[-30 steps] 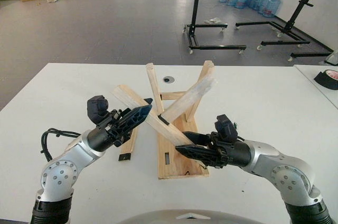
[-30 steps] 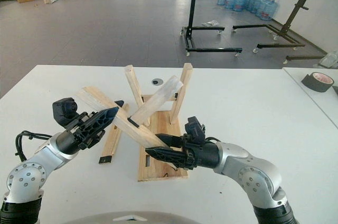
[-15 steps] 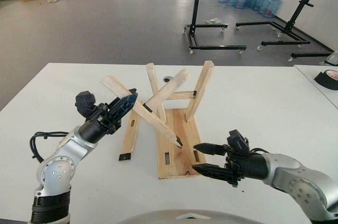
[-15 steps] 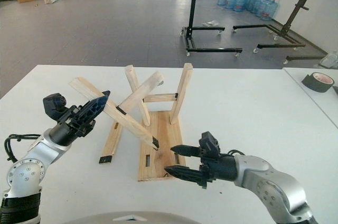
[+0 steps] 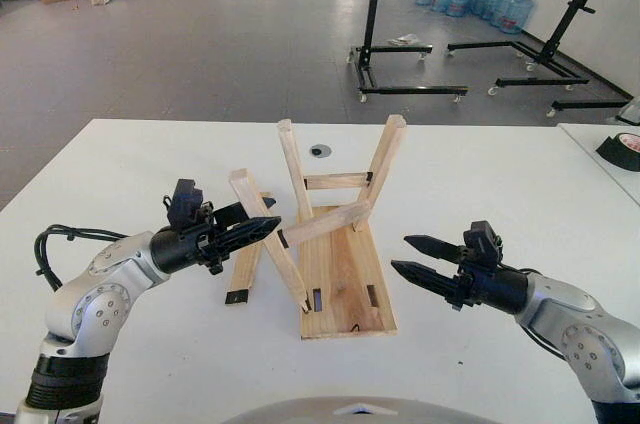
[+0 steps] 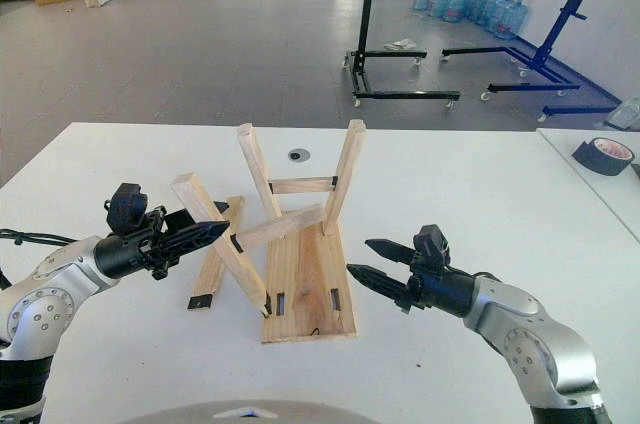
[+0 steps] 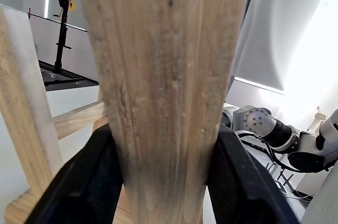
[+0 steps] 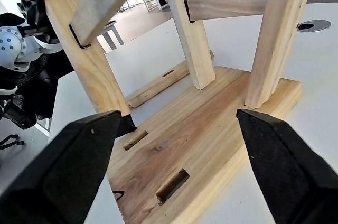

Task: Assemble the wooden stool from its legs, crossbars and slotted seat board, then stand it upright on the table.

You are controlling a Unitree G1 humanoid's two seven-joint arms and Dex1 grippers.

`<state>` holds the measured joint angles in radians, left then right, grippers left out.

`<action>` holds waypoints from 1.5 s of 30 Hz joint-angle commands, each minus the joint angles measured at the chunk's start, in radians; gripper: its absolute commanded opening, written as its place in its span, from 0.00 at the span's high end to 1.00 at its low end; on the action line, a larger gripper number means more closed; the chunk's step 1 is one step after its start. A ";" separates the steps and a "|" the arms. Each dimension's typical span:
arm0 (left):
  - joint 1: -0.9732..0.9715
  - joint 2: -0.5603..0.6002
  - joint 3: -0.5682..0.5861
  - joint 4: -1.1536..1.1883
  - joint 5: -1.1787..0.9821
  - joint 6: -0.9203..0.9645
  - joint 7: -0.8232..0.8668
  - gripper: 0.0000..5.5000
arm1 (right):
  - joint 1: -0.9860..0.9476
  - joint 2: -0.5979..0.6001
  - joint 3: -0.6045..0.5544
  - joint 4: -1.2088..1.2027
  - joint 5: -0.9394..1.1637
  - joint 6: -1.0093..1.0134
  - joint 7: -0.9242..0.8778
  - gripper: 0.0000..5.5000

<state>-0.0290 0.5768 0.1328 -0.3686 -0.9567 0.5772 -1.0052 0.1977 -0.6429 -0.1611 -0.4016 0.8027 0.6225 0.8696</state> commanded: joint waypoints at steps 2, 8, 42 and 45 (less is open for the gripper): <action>-0.028 0.009 -0.019 -0.053 -0.023 0.027 -0.012 0.63 | -0.008 0.004 0.020 -0.005 -0.019 0.003 -0.009 0.27; -0.092 0.015 -0.104 0.034 0.077 0.015 -0.059 0.63 | 0.002 0.009 0.090 -0.022 -0.080 -0.012 -0.021 0.27; -0.164 0.023 -0.306 0.193 0.423 -0.165 -0.061 0.63 | 0.005 -0.028 0.464 0.083 -0.443 0.070 -0.121 0.27; -0.109 0.083 -0.358 0.150 0.494 -0.198 -0.052 0.63 | 0.008 -0.023 0.450 0.084 -0.429 0.082 -0.137 0.27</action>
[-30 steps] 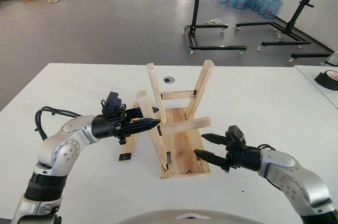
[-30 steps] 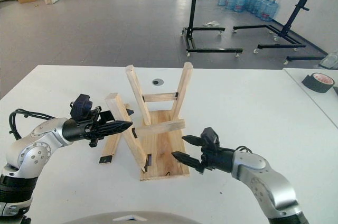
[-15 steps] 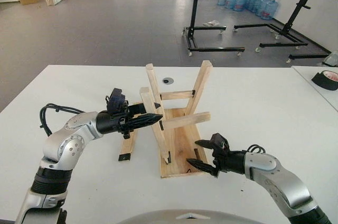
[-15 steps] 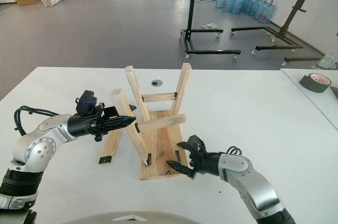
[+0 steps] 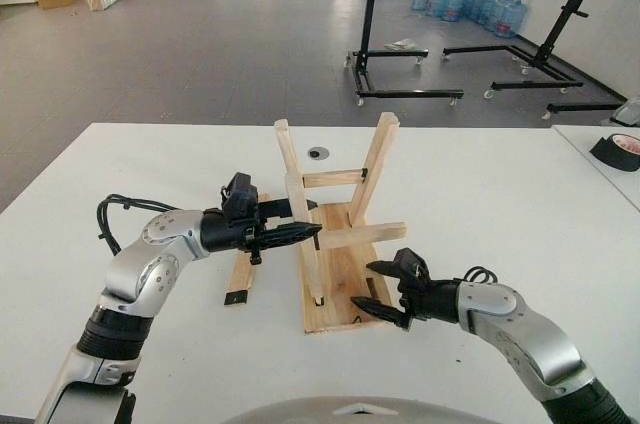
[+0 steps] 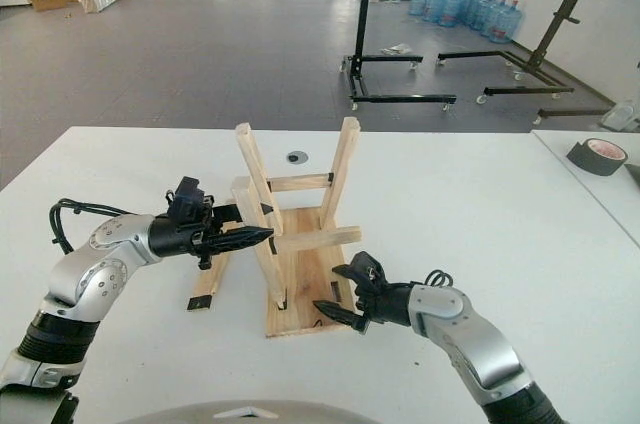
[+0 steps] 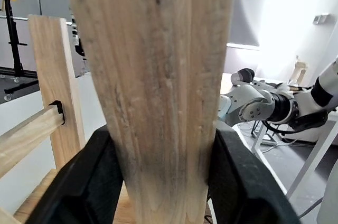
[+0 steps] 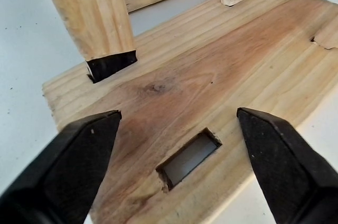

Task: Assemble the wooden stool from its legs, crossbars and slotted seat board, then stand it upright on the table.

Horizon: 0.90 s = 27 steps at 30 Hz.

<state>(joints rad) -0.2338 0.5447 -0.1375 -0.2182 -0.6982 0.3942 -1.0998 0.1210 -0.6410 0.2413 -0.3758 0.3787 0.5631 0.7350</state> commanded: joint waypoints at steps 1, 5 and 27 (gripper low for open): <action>0.125 0.135 -0.102 -0.025 0.247 -0.023 0.043 0.63 | 0.082 -0.026 0.045 0.062 -0.003 0.144 -0.008 0.27; 0.245 0.165 -0.131 -0.090 0.250 -0.070 0.056 0.63 | 0.075 -0.016 0.027 0.088 -0.007 0.134 -0.035 0.27; 0.347 0.212 -0.123 -0.001 0.336 -0.101 0.140 0.34 | 0.050 0.075 -0.039 0.204 -0.016 0.065 -0.108 0.27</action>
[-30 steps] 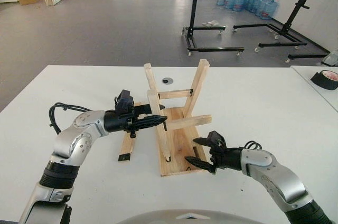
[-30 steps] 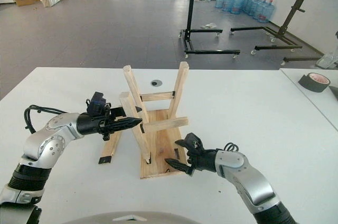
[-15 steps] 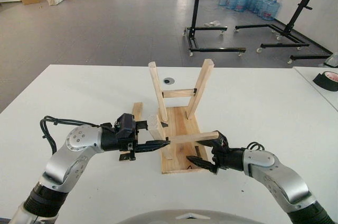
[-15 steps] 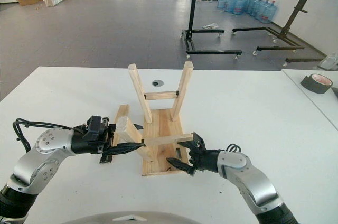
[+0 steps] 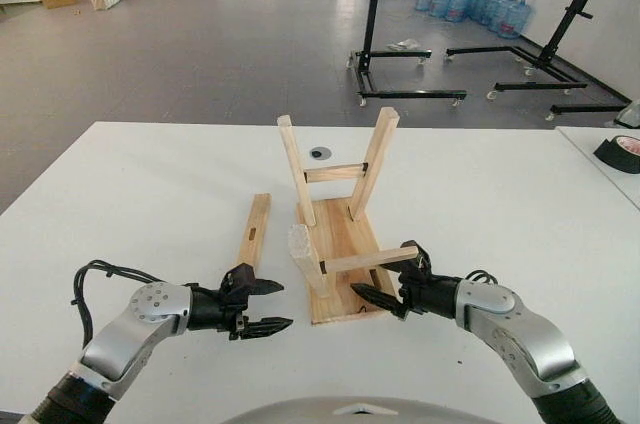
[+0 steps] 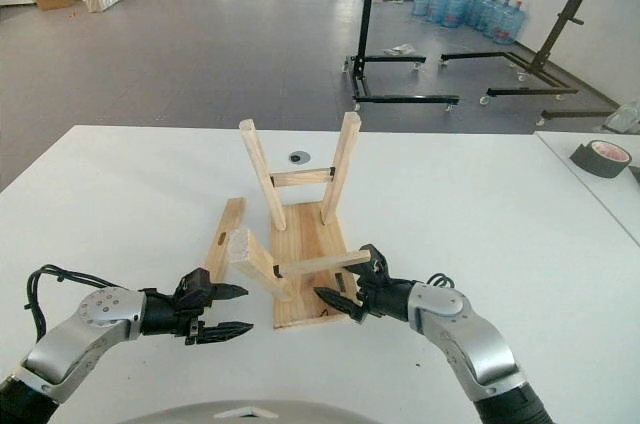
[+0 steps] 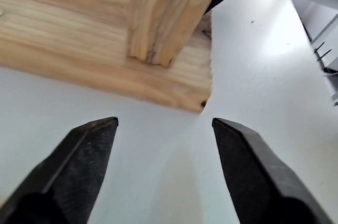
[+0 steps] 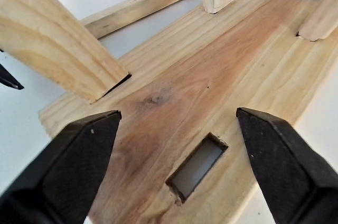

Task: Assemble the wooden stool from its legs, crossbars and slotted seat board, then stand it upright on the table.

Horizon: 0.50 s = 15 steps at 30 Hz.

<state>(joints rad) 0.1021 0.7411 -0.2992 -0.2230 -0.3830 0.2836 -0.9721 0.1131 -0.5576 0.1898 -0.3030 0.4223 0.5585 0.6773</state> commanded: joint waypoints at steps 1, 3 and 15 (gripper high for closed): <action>0.012 0.011 0.058 0.001 0.014 0.012 0.022 0.34 | 0.057 -0.005 0.008 0.141 -0.063 0.060 -0.052 0.27; 0.009 -0.010 0.104 -0.018 0.011 0.031 0.075 0.34 | 0.057 0.002 -0.001 0.161 -0.068 0.041 -0.058 0.27; -0.091 -0.303 0.249 -0.129 0.027 0.516 0.674 0.34 | 0.082 0.038 0.009 0.077 -0.050 0.074 -0.119 0.27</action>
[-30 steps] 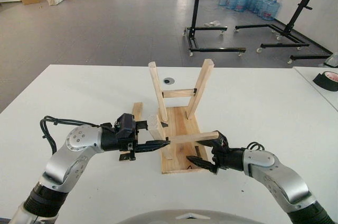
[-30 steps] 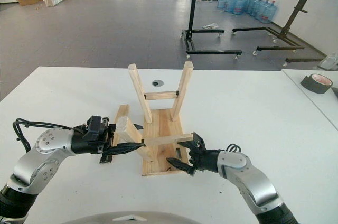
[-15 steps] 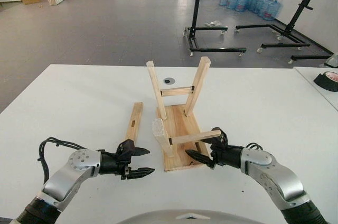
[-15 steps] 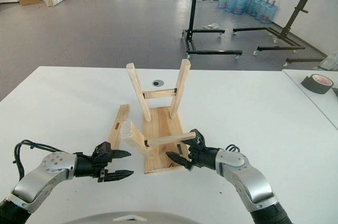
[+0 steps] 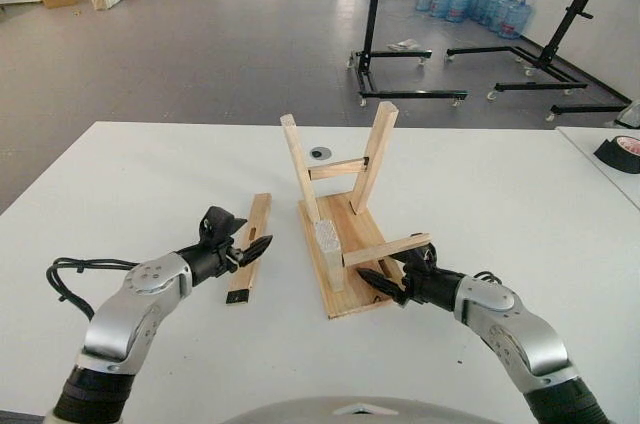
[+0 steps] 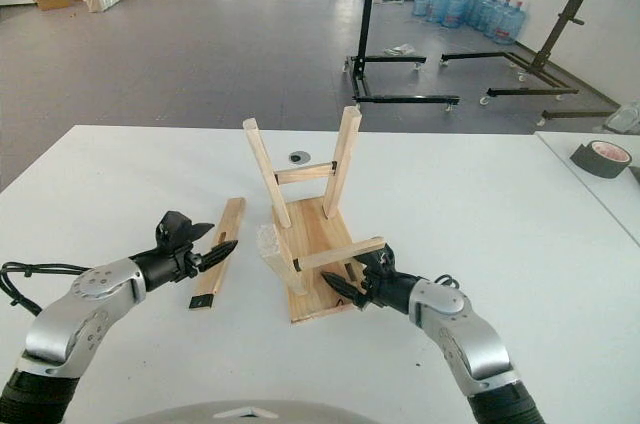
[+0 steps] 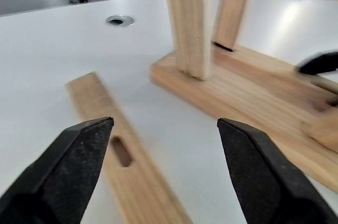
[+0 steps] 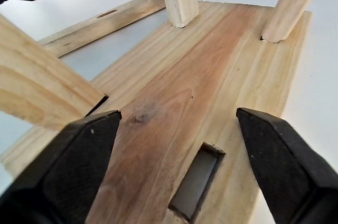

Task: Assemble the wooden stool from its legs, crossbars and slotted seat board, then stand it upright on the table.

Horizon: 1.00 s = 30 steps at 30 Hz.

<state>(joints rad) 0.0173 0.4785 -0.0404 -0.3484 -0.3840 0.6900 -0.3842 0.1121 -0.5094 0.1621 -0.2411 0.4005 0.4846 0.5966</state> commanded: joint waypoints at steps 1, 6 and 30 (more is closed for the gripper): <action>0.002 -0.042 -0.022 0.004 0.042 0.121 0.097 0.34 | 0.085 -0.014 0.039 -0.002 -0.022 0.159 -0.041 0.27; 0.047 -0.070 -0.033 0.010 0.062 0.155 0.123 0.34 | 0.109 -0.043 0.026 -0.123 0.026 0.237 -0.041 0.27; 0.049 -0.183 0.097 0.066 0.085 -0.080 0.109 0.65 | 0.111 -0.071 -0.280 -0.230 0.288 0.277 0.051 0.27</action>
<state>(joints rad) 0.0842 0.3144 0.0229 -0.2592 -0.2748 0.6100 -0.2813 0.2271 -0.5824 -0.0929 -0.4657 0.6694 0.7534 0.6511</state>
